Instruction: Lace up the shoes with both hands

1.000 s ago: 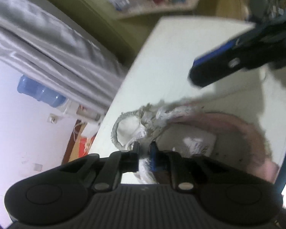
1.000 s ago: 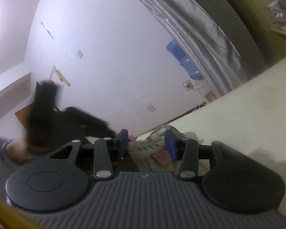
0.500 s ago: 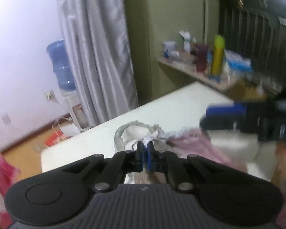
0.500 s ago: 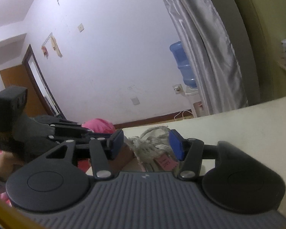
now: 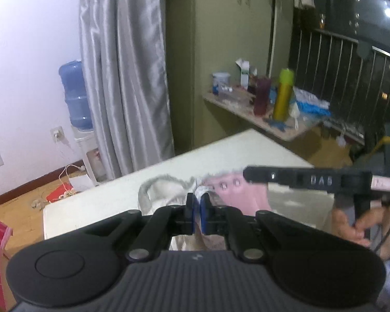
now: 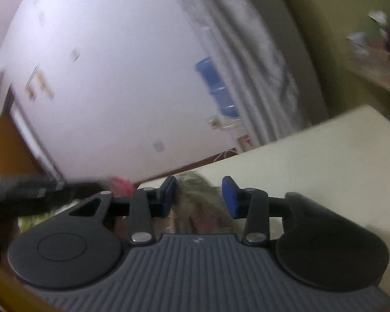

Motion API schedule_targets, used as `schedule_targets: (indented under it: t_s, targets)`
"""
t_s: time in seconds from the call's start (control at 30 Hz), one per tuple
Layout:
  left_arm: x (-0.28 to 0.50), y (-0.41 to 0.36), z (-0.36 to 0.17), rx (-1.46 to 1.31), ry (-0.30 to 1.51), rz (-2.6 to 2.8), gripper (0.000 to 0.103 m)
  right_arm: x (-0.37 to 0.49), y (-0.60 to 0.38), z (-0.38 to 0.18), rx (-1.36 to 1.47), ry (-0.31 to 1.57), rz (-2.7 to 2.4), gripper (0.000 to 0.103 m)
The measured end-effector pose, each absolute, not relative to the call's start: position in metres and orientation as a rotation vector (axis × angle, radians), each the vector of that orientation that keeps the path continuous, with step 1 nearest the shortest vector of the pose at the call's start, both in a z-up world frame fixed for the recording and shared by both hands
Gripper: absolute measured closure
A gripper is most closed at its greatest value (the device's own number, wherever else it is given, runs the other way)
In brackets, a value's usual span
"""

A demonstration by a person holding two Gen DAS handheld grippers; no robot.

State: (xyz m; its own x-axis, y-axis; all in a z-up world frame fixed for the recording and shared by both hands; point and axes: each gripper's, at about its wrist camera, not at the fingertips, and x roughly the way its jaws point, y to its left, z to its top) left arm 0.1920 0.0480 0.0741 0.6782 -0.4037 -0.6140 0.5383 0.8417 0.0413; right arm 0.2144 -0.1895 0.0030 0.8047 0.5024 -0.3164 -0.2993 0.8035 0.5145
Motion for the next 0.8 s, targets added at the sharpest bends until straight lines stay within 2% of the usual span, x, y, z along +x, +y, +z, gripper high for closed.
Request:
schedule_targets:
  t_s: [0.07,0.13,0.2,0.23,0.37,0.63,0.73,0.8]
  targets:
    - [0.187,0.038,0.072,0.303,0.631,-0.538,0.094,0.214,-0.194,-0.002,0.475,0.454,0.438,0.066]
    - [0.185,0.024,0.071,0.401,0.644,-0.537,0.084,0.212,-0.194,-0.003,0.469,0.442,0.43,0.066]
    - [0.181,0.009,0.07,0.53,0.669,-0.538,0.061,0.211,-0.192,-0.003,0.466,0.435,0.427,0.066]
    - [0.18,0.002,0.069,0.598,0.687,-0.528,0.058,0.213,-0.193,-0.006,0.466,0.434,0.426,0.066]
    - [0.174,-0.018,0.068,0.806,0.74,-0.513,0.057,0.215,-0.2,-0.013,0.518,0.45,0.447,0.066]
    - [0.18,-0.045,0.098,0.837,0.723,-0.552,0.055,0.218,-0.208,-0.019,0.574,0.454,0.498,0.065]
    - [0.189,-0.063,0.086,1.004,0.815,-0.597,0.044,0.22,-0.208,-0.021,0.589,0.451,0.51,0.065]
    - [0.195,-0.075,0.067,1.164,0.866,-0.601,0.049,0.221,-0.21,-0.022,0.598,0.453,0.517,0.065]
